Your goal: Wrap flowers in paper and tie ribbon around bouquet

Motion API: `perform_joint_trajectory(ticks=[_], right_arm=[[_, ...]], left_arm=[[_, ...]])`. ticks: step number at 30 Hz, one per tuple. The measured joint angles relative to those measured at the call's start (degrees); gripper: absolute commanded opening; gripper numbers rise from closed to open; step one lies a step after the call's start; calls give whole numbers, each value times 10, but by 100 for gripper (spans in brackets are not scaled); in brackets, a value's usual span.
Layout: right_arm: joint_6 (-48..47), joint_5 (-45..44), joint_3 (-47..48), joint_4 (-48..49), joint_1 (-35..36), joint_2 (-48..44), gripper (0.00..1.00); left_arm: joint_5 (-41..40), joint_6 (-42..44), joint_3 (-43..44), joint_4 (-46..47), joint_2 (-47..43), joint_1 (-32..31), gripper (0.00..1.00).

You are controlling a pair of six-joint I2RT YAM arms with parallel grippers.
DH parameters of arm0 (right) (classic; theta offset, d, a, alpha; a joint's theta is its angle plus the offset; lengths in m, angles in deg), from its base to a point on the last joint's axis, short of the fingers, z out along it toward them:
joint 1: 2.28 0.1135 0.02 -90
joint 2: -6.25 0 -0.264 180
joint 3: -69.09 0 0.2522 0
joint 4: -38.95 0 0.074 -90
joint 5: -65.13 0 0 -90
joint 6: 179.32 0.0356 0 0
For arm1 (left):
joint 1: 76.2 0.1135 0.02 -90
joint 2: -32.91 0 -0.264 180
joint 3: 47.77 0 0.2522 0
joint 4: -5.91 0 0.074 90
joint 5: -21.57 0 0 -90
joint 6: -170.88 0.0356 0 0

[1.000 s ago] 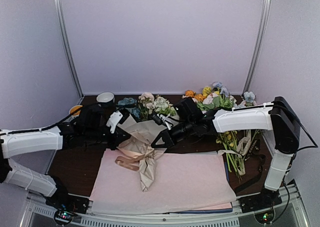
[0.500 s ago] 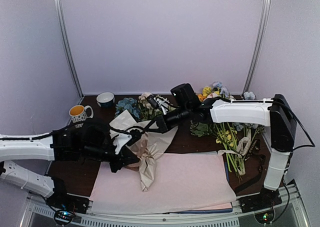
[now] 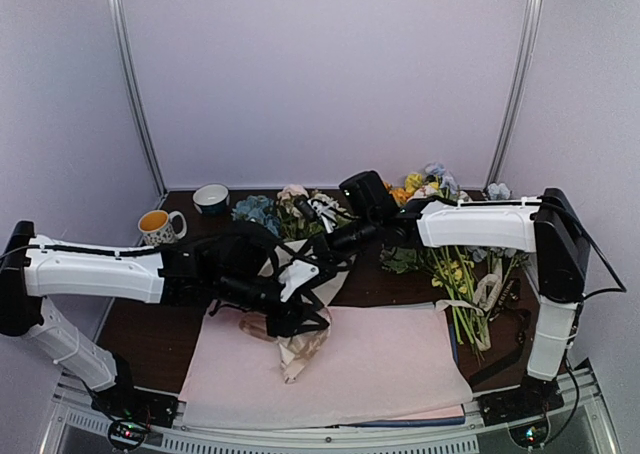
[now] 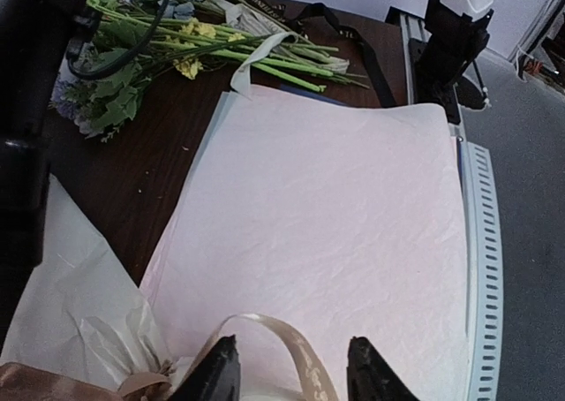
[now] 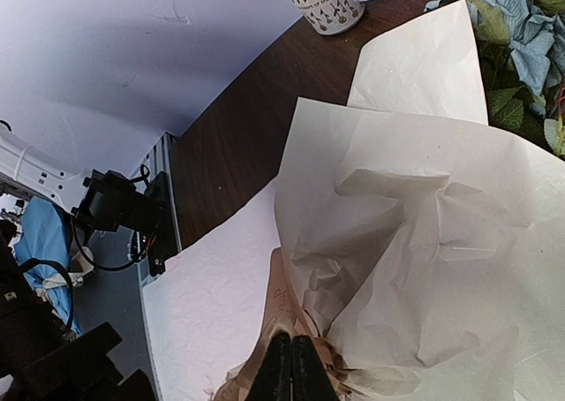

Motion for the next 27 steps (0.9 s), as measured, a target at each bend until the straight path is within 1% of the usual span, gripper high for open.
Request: perform_joint_trajectory(ticks=[3, 6, 8, 12, 15, 18, 21, 25, 27], right_arm=[[5, 0, 0, 0, 0, 0, 0], [8, 0, 0, 0, 0, 0, 0], [11, 3, 0, 2, 0, 0, 0], [26, 12, 0, 12, 5, 0, 0], [41, 14, 0, 28, 13, 0, 0], [64, 14, -11, 61, 24, -4, 0], [88, 13, -31, 92, 34, -12, 0], [105, 14, -39, 111, 40, -17, 0], [110, 14, -39, 116, 42, -17, 0]], left_arm=[[-29, 16, 8, -16, -2, -2, 58], [-64, 29, 1, -29, -24, -1, 65], [-88, 31, -21, -25, -61, -1, 67], [-123, 12, -96, 7, -162, 12, 63], [-139, -22, -148, 53, -201, 48, 70], [-135, -55, -186, 96, -199, 87, 72], [-116, -79, -200, 125, -167, 116, 72], [-107, -90, -200, 155, -130, 118, 70], [-108, -94, -200, 169, -121, 120, 65]])
